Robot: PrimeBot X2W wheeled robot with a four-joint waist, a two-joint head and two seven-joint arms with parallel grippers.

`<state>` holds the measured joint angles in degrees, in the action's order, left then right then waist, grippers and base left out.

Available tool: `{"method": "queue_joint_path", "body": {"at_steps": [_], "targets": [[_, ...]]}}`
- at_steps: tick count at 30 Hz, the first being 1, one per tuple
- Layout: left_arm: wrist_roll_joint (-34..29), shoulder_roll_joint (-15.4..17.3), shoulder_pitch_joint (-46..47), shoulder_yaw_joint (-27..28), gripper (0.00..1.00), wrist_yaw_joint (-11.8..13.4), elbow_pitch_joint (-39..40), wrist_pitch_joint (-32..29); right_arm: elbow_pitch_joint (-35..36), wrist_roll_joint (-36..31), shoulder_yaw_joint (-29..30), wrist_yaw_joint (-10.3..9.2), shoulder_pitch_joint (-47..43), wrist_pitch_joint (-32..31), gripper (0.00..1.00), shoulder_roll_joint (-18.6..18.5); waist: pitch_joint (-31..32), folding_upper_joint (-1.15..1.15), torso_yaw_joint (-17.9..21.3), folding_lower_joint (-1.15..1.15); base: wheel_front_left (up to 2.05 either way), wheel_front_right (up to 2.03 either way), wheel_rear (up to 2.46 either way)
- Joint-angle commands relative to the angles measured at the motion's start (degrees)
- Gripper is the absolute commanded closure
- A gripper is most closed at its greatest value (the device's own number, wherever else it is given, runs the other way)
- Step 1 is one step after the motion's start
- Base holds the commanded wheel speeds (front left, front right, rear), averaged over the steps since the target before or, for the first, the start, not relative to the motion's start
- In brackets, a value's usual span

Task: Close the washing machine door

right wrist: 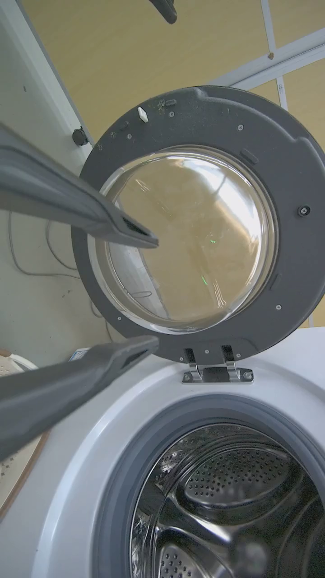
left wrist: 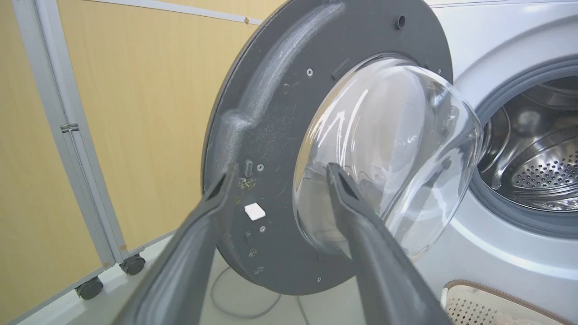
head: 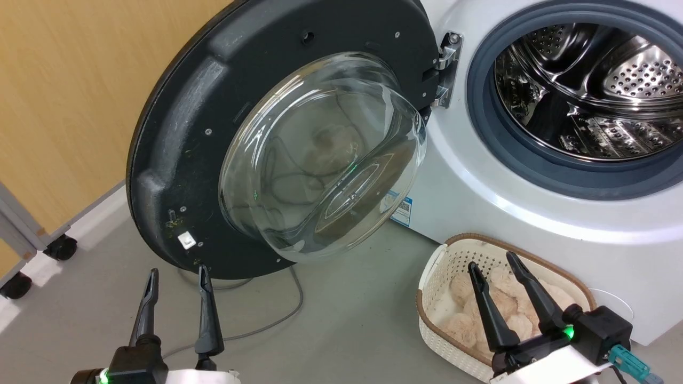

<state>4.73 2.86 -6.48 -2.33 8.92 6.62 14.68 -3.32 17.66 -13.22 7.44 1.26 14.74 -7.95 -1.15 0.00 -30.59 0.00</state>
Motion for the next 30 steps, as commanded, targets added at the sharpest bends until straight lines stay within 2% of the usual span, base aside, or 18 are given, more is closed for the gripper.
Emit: {"method": "queue_joint_path", "body": {"at_steps": [1, 2, 3, 4, 10, 14, 17, 20, 22, 30], "targets": [[0.2, 0.0, -0.6, 0.0, 0.0, 0.1, -0.1, 0.3, 0.1, 0.0, 0.1, 0.05, 0.1, 0.3, 0.0, -0.1, 0.1, 0.0, 0.0, 0.0, 0.0, 0.0, 0.0], [0.3, 0.0, -0.7, -0.2, 0.0, -0.2, -0.2, 0.3, 0.1, 0.0, 0.2, 0.05, 0.0, 0.3, 0.0, -0.1, 0.1, 0.0, 0.1, 0.0, 0.0, 0.0, 0.0], [0.3, 0.0, -0.6, -0.2, 0.76, -0.4, -0.2, 0.3, 0.2, 0.0, 0.3, 0.05, -0.1, 0.3, 0.0, 0.0, 0.2, 0.0, 0.1, 0.0, 0.0, 0.0, 0.0], [0.6, 0.0, -0.6, -0.3, 1.0, -0.6, -0.1, 0.3, 0.3, 0.0, 0.5, 0.05, -0.3, 0.3, 0.0, 0.0, 0.2, 0.0, 0.1, 0.0, 0.0, 0.0, 0.0], [3.1, 0.2, 2.3, 3.2, 1.0, -2.9, 0.4, 0.3, 1.0, -0.6, 1.9, 0.05, -1.6, 0.3, 0.0, 0.2, 0.3, 0.0, 0.2, 0.0, 0.0, 0.0, 0.0], [9.7, 0.6, 7.7, 9.1, 1.0, -6.5, -1.5, 0.3, 2.2, -1.4, 3.8, 0.05, -3.2, 0.3, 0.0, 0.5, -0.5, 0.0, 0.3, 0.0, 0.0, 0.0, 0.0], [15.4, 1.7, 13.2, 12.4, 1.0, -8.9, -5.8, -0.3, 3.2, -2.2, 5.3, 0.05, -4.5, 0.3, 0.0, 0.5, -1.4, 0.0, 0.5, 0.0, 0.0, 0.0, 0.0], [24.7, 2.6, 20.3, 17.2, 1.0, -9.8, -11.5, -5.4, 4.2, -2.8, 6.3, 0.05, -5.6, 0.3, 0.0, 0.5, -2.3, 0.0, 1.1, 0.0, 0.0, 0.0, 0.0], [29.2, 4.8, 24.9, 20.3, 1.0, -10.1, -15.1, -8.6, 4.7, -3.1, 6.2, 0.05, -5.5, 0.3, 0.0, 0.2, -3.2, 0.0, 2.3, 0.0, 0.0, 0.0, 0.0], [41.1, 11.9, 36.8, 27.4, 1.0, -9.1, -28.3, -20.5, 5.2, -3.1, 6.1, 0.05, -4.0, 0.3, 0.0, -0.6, -5.0, 0.0, 6.1, 0.0, 0.0, 0.0, 0.0]]}}
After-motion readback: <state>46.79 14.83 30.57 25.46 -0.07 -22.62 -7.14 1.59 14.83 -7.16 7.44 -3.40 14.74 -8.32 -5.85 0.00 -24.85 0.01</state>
